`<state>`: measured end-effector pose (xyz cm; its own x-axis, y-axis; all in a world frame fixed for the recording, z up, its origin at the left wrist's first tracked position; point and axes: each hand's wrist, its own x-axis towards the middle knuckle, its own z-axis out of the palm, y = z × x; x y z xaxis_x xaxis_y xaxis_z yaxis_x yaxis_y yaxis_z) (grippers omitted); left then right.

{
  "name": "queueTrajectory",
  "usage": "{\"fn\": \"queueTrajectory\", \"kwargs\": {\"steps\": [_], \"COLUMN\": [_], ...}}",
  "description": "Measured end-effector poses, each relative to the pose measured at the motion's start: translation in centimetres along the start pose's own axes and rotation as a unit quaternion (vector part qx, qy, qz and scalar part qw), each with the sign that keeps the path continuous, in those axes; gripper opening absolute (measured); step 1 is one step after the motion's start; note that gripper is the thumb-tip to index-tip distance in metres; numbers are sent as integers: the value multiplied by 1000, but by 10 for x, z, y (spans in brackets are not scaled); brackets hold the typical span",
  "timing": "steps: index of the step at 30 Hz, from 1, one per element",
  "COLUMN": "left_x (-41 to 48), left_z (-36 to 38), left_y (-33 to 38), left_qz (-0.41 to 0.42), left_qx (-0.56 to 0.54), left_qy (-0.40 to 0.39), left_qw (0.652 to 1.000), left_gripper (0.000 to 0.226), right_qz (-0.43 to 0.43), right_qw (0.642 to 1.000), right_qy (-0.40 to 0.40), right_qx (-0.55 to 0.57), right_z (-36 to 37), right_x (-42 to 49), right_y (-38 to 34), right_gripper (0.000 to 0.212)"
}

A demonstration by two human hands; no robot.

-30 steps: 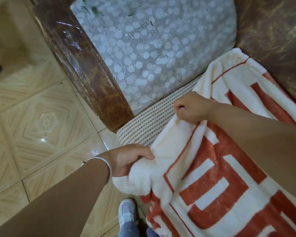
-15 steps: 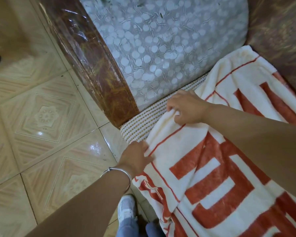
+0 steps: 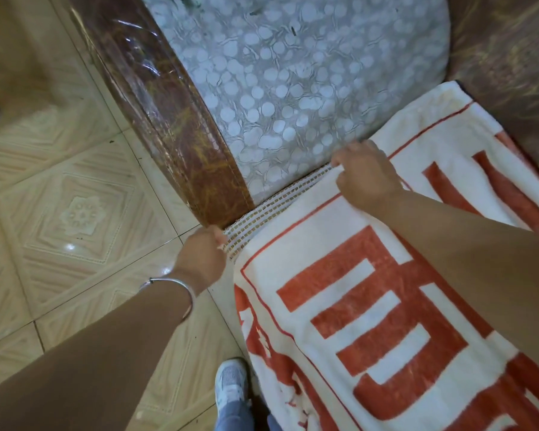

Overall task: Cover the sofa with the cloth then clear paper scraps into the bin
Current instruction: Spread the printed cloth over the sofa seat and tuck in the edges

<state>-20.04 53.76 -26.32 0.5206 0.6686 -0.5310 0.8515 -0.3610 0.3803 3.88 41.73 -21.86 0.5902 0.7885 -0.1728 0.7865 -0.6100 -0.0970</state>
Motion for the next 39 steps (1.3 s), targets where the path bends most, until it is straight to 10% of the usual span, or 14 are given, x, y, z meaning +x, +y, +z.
{"fn": "queueTrajectory", "kwargs": {"steps": [3,8,13,17,23,31,39], "left_x": [1,6,-3,0,2,2,-7], "left_z": [18,13,-4,2,15,20,20], "left_y": [24,41,42,36,27,30,30], "left_qz": [71,86,-54,-104,-98,-71,-26], "left_qx": [-55,-87,-283,-398,-325,-314,-158], "left_qy": [-50,-165,-438,-422,-409,-466,-463], "left_qw": [995,979,851,808,847,824,872], "left_gripper": [8,38,44,53,29,14,18], "right_qz": [35,-73,-165,-159,-40,-111,-138], "right_qw": [998,993,959,964,955,886,923], "right_qy": [-52,-80,-177,-180,-283,-449,-351], "right_qx": [-11,-39,-149,-115,74,33,70], "right_z": [7,15,8,7,-1,-5,-4], "right_x": [-7,4,17,21,18,11,9], "right_y": [15,11,-10,-11,-25,-44,-45], "right_gripper": [40,53,40,26,29,12,13]}}
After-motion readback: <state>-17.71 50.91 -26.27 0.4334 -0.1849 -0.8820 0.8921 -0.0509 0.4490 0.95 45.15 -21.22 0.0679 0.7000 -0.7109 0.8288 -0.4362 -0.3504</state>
